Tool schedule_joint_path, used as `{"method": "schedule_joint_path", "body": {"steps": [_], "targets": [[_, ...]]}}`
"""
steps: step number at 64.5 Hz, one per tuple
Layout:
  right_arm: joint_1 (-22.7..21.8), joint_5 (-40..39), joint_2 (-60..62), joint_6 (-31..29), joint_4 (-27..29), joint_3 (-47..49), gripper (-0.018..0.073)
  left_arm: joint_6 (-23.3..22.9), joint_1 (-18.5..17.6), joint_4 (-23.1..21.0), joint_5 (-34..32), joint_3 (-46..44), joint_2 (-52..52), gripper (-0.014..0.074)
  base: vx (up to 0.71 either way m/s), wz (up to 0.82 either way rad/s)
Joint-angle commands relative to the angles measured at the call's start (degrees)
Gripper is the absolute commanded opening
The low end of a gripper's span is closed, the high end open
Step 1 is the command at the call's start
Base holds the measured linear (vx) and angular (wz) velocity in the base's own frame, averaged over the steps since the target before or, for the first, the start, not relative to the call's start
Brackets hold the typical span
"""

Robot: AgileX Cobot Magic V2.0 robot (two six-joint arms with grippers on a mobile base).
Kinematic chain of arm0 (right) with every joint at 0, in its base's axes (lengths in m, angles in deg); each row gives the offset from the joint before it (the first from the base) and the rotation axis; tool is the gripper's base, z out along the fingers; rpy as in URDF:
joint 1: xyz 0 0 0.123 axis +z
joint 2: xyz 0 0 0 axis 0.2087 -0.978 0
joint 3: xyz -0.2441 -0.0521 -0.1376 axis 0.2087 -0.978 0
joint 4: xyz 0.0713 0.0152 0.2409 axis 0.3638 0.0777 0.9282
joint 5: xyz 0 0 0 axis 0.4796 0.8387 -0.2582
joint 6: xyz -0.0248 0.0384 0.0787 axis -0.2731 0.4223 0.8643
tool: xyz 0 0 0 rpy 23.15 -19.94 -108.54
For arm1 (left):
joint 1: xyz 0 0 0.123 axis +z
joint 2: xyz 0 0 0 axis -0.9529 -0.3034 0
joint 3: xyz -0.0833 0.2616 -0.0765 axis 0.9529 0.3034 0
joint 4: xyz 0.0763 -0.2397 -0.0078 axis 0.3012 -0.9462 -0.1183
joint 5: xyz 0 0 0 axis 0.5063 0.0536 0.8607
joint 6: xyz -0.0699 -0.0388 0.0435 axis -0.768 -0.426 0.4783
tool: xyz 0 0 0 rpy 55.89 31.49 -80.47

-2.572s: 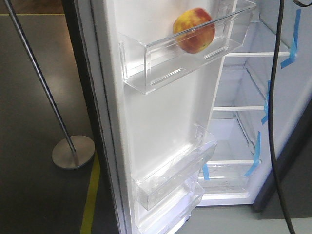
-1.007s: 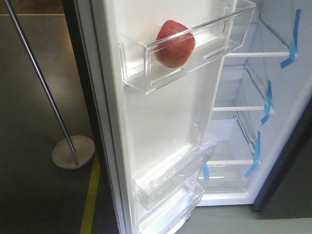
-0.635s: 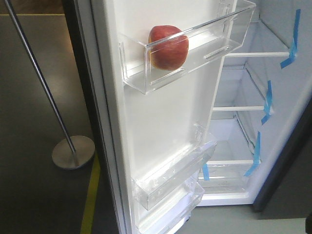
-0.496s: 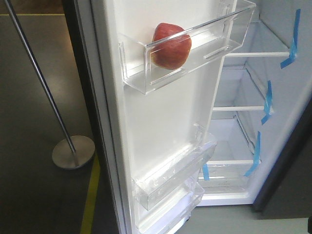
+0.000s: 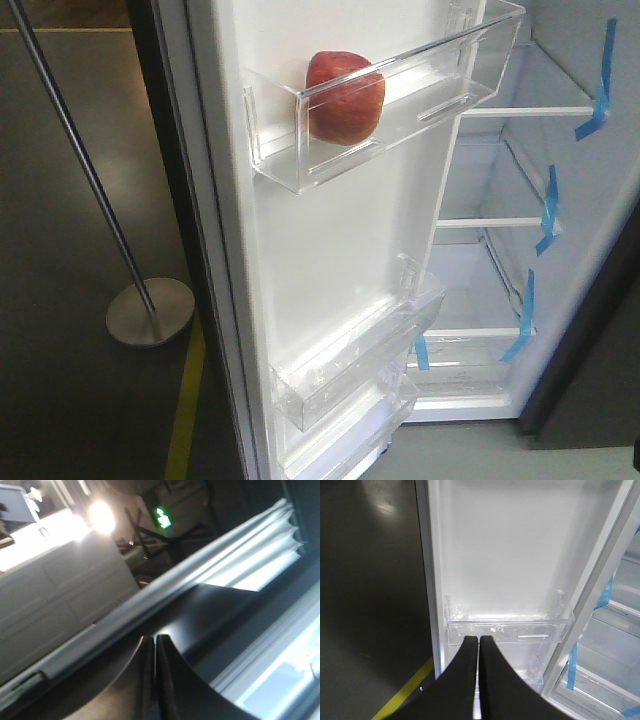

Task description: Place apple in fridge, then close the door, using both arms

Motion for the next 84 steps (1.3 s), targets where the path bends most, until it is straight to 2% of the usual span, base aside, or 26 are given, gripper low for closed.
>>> {"method": "schedule_joint_path", "body": {"steps": [1,4,13,23,36,42,47,48,57,61,69,84], "targets": [[-0.3,-3.6,-0.9,0.0,2.2,1.2,-0.0003,-3.4,0.1,8.5,-2.6,-6.5,-4.9,-0.0007,0.00,0.00],[-0.3,-3.6,-0.9,0.0,2.7,1.2,-0.0003,-3.8,0.1,12.6,-2.9,-10.1,-8.1,-0.0007,0.00,0.00],[-0.3,-3.6,-0.9,0.0,4.5,1.2,-0.0003,-3.8,0.1,20.5,-4.1,-20.8,-19.6,-0.0007,0.00,0.00],[-0.3,-3.6,-0.9,0.0,6.0,1.2,-0.0003,-3.8,0.1,28.6,-8.8,-33.0,-34.4,-0.0007,0.00,0.00],[-0.3,-3.6,-0.9,0.0,6.4,1.2,-0.0003,-4.7,0.1,31.4,-9.4,-48.6,-53.3,0.0007,0.00,0.00],[-0.3,-3.6,-0.9,0.0,6.4,1.2,-0.0003,-9.6,0.1,32.5,-9.5,-54.4,-61.3,0.0045,0.00,0.00],[-0.3,-3.6,-0.9,0.0,6.4,1.2,-0.0003,-13.8,0.1,35.7,-9.6,-59.0,-66.6,0.0096,0.00,0.00],[-0.3,-3.6,-0.9,0.0,6.4,1.2,-0.0003,-22.3,0.1,43.5,-9.7,-66.3,-74.5,0.0266,0.00,0.00],[-0.3,-3.6,-0.9,0.0,6.4,1.2,-0.0003,-29.2,0.1,45.1,-9.8,-71.5,-80.8,0.0446,0.00,0.00],[-0.3,-3.6,-0.9,0.0,6.4,1.2,-0.0003,-30.5,0.1,45.2,-11.3,-73.3,-83.2,0.0498,0.00,0.00],[-0.3,-3.6,-0.9,0.0,6.4,1.2,-0.0003,-33.1,0.1,47.3,-16.5,-75.9,-87.9,0.0555,0.00,0.00],[-0.3,-3.8,-0.9,0.0,6.9,1.2,-0.0003,-42.5,-0.6,55.6,-22.6,-79.4,-93.6,0.0555,0.00,0.00]]}}
